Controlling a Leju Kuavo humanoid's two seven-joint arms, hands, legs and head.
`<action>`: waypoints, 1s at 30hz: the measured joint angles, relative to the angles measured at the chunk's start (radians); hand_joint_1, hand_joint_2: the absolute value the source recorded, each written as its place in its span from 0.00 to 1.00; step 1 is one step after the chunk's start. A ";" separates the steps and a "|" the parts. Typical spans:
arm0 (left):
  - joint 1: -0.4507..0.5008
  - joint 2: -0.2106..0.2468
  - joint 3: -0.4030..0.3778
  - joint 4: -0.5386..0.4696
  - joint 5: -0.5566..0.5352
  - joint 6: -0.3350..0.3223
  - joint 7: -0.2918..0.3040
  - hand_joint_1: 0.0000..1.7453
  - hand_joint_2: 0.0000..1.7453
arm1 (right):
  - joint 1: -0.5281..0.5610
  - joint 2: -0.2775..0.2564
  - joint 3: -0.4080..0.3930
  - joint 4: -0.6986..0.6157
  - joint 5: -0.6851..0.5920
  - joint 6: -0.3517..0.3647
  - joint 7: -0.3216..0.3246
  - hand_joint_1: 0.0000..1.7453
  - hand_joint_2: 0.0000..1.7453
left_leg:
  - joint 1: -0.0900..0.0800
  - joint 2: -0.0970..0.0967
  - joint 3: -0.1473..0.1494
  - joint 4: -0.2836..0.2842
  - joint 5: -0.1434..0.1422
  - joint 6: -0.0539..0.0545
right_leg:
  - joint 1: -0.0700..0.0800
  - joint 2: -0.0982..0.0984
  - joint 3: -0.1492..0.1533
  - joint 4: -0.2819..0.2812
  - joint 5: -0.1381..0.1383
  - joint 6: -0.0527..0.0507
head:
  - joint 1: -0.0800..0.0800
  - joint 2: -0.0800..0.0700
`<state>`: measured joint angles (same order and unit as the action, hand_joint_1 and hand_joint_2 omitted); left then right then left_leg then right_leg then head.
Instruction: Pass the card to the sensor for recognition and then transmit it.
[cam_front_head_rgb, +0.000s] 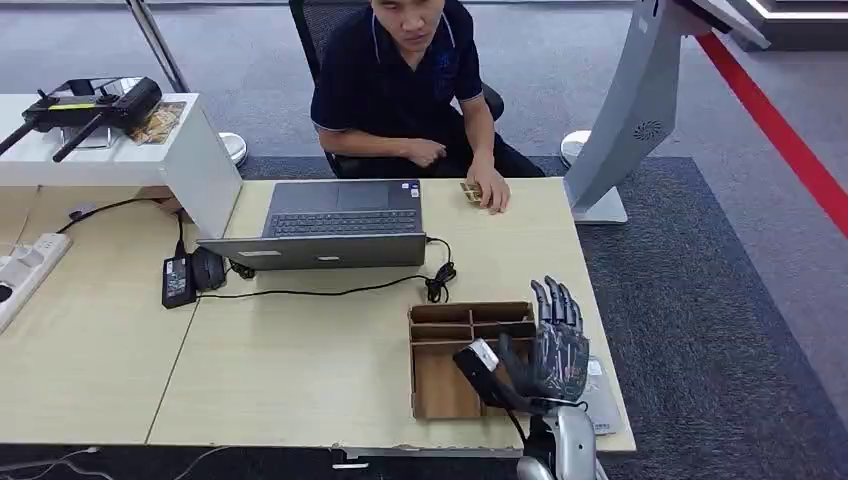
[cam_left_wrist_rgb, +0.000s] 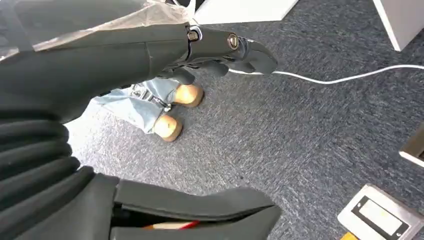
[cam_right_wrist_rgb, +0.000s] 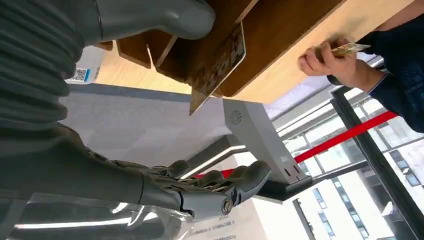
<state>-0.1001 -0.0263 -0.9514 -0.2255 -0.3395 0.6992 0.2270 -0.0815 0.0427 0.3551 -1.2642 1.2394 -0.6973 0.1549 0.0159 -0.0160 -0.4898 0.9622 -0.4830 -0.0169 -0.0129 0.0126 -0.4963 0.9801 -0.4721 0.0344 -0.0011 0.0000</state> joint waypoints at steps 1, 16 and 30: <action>0.000 0.000 0.000 0.000 0.000 0.000 0.000 0.00 0.00 | 0.000 0.000 -0.003 0.000 0.000 0.000 0.000 0.20 1.00 | 0.000 0.000 0.000 0.000 0.000 0.000 | 0.000 0.000 0.000 0.000 0.000 0.000 | 0.000 0.000; 0.000 0.000 0.000 0.000 0.000 0.000 0.000 0.00 0.00 | 0.000 0.000 -0.005 -0.001 0.001 0.000 0.001 0.20 1.00 | 0.000 0.000 0.000 0.000 0.000 0.000 | 0.000 0.000 0.000 0.000 0.000 0.000 | 0.000 0.000; 0.000 0.000 0.000 0.000 0.002 0.000 0.000 0.00 0.00 | 0.000 -0.004 -0.004 0.002 0.009 0.000 0.027 0.24 1.00 | 0.000 0.000 0.000 0.000 0.000 0.000 | 0.000 0.000 0.000 0.000 0.000 0.000 | 0.000 0.000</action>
<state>-0.1001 -0.0267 -0.9518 -0.2255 -0.3380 0.6992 0.2270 -0.0814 0.0389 0.3510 -1.2623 1.2486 -0.6973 0.1824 0.0159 -0.0160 -0.4899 0.9622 -0.4830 -0.0169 -0.0129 0.0126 -0.4963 0.9801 -0.4721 0.0344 -0.0011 0.0000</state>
